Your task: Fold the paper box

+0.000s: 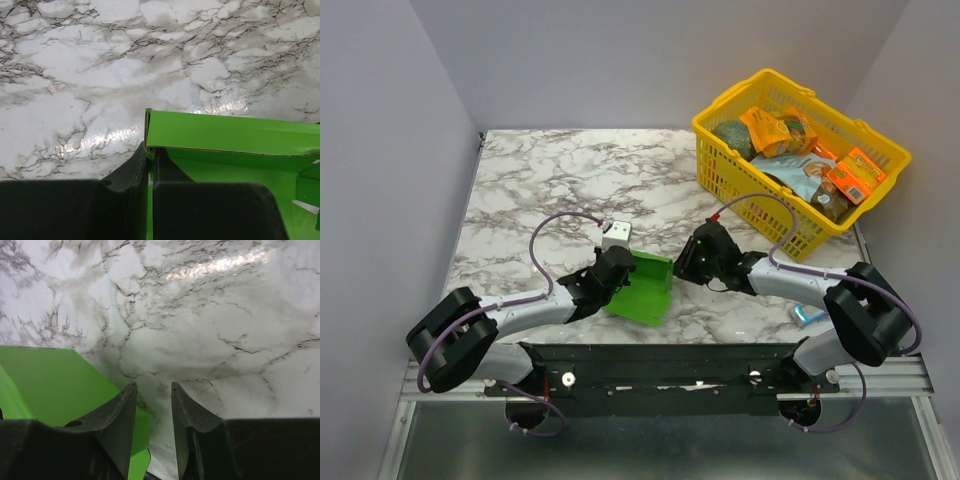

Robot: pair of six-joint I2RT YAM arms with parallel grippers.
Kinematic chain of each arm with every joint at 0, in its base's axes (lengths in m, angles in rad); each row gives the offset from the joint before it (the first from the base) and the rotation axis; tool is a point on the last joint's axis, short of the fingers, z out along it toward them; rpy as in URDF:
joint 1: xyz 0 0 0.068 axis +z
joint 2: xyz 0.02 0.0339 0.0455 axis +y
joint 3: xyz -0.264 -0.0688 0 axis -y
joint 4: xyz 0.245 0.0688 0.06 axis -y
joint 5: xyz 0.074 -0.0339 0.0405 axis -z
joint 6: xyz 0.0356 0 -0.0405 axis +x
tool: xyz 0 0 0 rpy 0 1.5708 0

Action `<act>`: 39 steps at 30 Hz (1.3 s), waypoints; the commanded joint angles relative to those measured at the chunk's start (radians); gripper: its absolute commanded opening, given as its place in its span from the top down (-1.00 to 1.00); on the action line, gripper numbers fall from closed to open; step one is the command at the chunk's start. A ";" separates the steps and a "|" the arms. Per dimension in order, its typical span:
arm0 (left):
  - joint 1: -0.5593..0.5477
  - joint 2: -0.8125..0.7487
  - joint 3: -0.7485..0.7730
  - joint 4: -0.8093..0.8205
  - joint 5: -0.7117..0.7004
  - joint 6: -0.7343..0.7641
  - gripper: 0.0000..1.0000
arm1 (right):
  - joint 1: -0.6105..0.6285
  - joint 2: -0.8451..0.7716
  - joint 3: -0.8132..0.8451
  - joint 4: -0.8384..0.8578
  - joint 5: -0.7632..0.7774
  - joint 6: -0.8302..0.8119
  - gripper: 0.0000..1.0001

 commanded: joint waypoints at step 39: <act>0.268 -0.303 -0.129 0.069 0.539 0.122 1.00 | -0.149 -0.388 -0.289 0.492 -0.643 -0.470 0.15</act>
